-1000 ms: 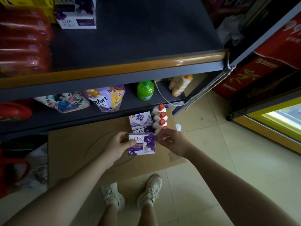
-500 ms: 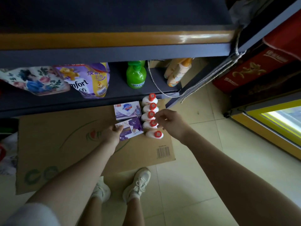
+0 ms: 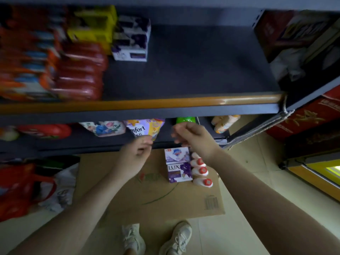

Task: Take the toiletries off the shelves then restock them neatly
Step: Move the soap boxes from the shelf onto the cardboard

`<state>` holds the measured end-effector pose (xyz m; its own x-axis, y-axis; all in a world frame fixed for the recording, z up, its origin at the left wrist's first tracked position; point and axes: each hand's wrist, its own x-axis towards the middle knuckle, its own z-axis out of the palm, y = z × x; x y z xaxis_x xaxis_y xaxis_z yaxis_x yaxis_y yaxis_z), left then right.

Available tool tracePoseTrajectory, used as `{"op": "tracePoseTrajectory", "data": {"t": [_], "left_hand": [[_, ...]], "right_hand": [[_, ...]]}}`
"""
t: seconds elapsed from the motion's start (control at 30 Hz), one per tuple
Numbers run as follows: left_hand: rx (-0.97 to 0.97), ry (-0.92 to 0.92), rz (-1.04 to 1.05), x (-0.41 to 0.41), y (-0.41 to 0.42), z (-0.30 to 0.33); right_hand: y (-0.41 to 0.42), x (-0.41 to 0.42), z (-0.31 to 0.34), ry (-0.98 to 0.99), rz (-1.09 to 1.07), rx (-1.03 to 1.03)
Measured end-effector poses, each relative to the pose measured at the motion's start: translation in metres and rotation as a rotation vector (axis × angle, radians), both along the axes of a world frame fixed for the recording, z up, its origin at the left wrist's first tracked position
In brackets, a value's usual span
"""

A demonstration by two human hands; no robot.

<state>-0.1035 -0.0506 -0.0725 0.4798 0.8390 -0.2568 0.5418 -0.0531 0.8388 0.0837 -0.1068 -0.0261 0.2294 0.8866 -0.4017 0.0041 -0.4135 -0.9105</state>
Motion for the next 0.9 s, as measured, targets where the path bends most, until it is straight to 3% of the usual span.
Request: {"op": "tracePoseTrajectory", "data": {"t": [0.1,0.2,0.33,0.43,0.53,0.63,0.8,0.9], "left_hand": [[0.652,0.080,-0.004,-0.026,0.047,0.054],[0.929,0.305,-0.084,-0.049,0.097,0.085],[0.854,0.602,-0.267,-0.067,0.139,0.087],[0.871,0.664,-0.331,-0.075,0.151,0.078],[0.944,0.619,-0.305,-0.075,0.155,0.069],[0.990,0.571,-0.282,-0.075,0.157,0.065],[1.009,0.562,-0.270,-0.075,0.157,0.064],[0.987,0.544,-0.261,-0.074,0.155,0.065]], "right_hand": [[0.040,-0.022,0.028,-0.027,0.076,0.145],[0.078,-0.042,0.043,-0.207,0.181,0.292],[0.133,-0.053,0.045,-0.786,0.077,0.419],[0.174,-0.054,0.041,-1.206,0.151,0.232],[0.206,-0.050,0.033,-1.213,0.252,0.040],[0.228,-0.042,0.021,-1.197,0.290,-0.026],[0.213,-0.037,0.027,-1.349,0.353,0.048],[0.178,-0.042,0.028,-1.348,0.334,0.217]]}}
